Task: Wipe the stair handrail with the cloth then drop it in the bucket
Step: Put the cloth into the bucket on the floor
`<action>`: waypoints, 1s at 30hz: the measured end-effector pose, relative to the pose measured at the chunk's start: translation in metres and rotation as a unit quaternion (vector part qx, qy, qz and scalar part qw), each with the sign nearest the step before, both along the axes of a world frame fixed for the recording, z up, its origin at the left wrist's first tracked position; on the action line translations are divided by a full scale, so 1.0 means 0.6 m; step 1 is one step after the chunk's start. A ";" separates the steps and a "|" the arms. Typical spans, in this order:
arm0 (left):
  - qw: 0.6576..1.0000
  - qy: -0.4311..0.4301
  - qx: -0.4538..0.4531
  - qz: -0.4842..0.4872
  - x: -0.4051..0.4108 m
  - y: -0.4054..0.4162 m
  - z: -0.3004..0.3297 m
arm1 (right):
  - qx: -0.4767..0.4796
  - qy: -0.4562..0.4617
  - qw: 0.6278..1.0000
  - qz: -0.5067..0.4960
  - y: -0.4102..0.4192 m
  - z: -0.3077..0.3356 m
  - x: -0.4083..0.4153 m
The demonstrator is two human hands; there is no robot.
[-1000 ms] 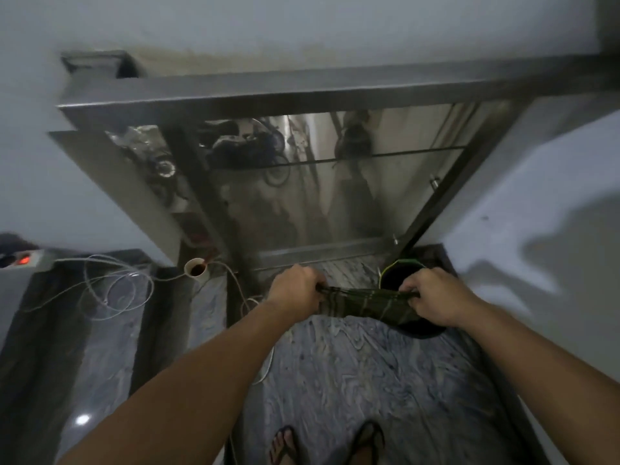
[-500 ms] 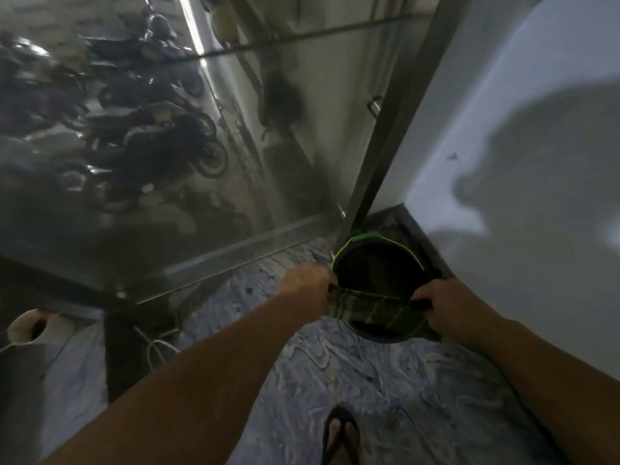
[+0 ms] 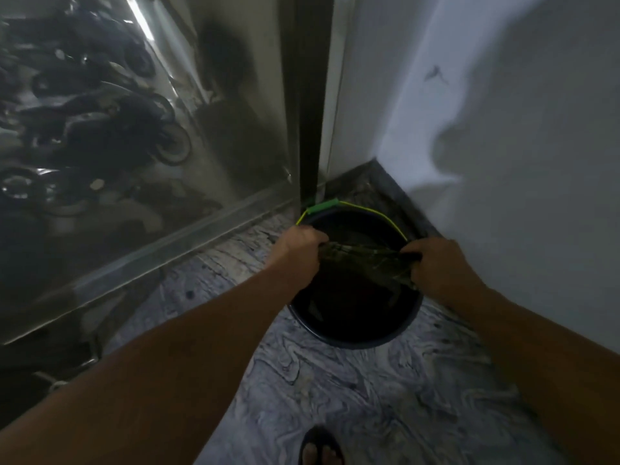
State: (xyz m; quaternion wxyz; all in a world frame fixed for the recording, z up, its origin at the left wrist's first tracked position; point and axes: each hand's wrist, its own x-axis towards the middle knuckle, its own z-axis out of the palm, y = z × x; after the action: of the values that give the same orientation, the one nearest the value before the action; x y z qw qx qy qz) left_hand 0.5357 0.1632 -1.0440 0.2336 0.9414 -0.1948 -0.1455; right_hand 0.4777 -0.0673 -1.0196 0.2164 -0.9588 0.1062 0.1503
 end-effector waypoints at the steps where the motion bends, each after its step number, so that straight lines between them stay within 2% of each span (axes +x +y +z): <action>1: 1.000 0.006 -0.011 0.000 0.000 -0.002 -0.011 | 0.006 0.009 1.000 -0.010 0.001 -0.014 0.000; 3: 0.998 0.052 0.008 -0.020 -0.005 -0.003 -0.039 | 0.022 0.055 0.998 -0.002 0.004 -0.046 -0.010; 6: 0.975 0.125 0.160 -0.094 -0.029 0.001 -0.073 | 0.025 0.134 0.990 0.024 0.007 -0.084 -0.041; 8: 0.947 0.106 0.259 -0.159 -0.049 0.007 -0.079 | 0.017 0.164 0.986 0.034 0.012 -0.095 -0.061; 12: 0.913 0.068 0.344 -0.207 -0.084 0.023 -0.078 | -0.012 0.220 0.972 0.077 0.031 -0.112 -0.103; 19: 0.898 0.071 0.369 -0.231 -0.120 0.081 -0.079 | -0.103 0.220 0.960 0.143 0.060 -0.127 -0.160; 21: 0.896 0.068 0.361 -0.248 -0.124 0.092 -0.065 | -0.100 0.226 0.960 0.129 0.071 -0.114 -0.171; 26: 0.904 0.070 0.343 -0.246 -0.145 0.128 0.016 | -0.052 0.225 0.973 0.023 0.100 -0.058 -0.206; 30: 0.933 0.063 0.291 -0.204 -0.172 0.172 0.107 | -0.039 0.178 0.983 -0.024 0.136 0.024 -0.237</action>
State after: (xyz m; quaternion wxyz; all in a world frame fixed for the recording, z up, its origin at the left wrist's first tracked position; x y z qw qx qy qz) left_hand 0.4326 0.2667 -0.9800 -0.0731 0.8969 -0.3169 -0.2996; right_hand 0.3355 0.0142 -1.0054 0.1599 -0.9216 0.1719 0.3092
